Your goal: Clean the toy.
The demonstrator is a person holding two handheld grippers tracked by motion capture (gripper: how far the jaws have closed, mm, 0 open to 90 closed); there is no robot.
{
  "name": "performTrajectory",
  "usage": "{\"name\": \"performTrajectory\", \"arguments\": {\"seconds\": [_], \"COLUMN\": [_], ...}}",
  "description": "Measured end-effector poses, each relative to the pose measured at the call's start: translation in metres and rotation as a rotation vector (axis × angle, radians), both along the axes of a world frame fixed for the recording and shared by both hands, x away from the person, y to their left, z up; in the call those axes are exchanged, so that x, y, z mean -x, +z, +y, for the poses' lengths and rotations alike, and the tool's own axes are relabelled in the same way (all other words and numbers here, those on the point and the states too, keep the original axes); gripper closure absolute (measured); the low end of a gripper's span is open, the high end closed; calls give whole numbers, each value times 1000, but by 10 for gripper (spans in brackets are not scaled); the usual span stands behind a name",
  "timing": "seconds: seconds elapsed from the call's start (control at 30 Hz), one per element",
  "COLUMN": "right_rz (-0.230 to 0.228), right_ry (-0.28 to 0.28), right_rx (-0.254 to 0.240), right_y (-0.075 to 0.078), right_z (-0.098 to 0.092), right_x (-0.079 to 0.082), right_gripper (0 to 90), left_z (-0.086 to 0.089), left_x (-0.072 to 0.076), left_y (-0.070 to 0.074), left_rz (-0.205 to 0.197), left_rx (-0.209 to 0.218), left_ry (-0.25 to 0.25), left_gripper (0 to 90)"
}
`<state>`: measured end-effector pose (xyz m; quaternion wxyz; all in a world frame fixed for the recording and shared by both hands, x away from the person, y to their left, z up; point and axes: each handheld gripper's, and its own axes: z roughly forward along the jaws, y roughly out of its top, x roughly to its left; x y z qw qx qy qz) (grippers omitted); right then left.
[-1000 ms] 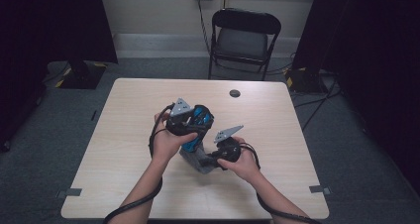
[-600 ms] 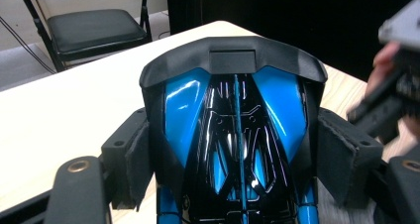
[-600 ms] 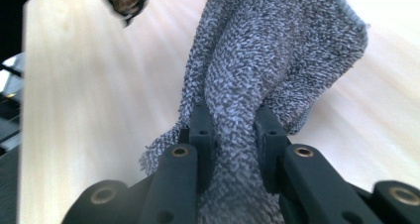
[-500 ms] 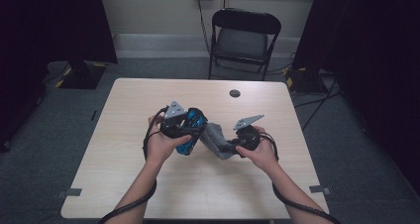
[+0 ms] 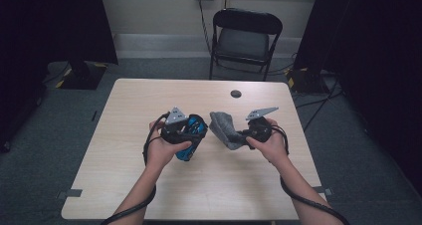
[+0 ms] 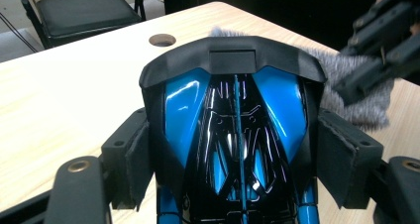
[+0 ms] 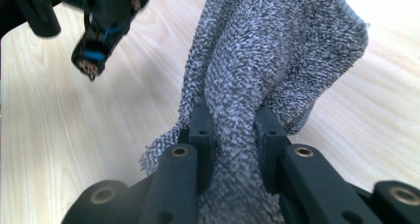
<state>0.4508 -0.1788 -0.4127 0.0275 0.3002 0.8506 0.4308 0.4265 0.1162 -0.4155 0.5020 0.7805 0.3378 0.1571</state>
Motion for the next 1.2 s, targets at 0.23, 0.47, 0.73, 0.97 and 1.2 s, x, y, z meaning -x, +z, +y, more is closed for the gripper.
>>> {"name": "performTrajectory", "arguments": {"seconds": [0.23,0.47,0.73,0.97,1.2], "right_rz": [-18,-36,-45,-41,-30], "right_ry": [-8,-3,37,73,79], "right_rx": [-9,-28,-50,-50,-46], "right_y": [13,26,33,31,23], "right_z": [-1,4,20,32,35], "right_x": [-4,-7,-6,-3,-3], "right_gripper": [751,751,751,751,751], "left_z": [-4,-7,-12,-14,-13], "left_x": [2,4,5,5,4], "left_y": [-5,-7,-9,-9,-8], "left_rz": [3,4,1,0,4], "left_rx": [-16,-37,-44,-39,-31], "left_ry": [-14,-25,-42,-50,-49], "left_gripper": [255,255,255,255,255]}}
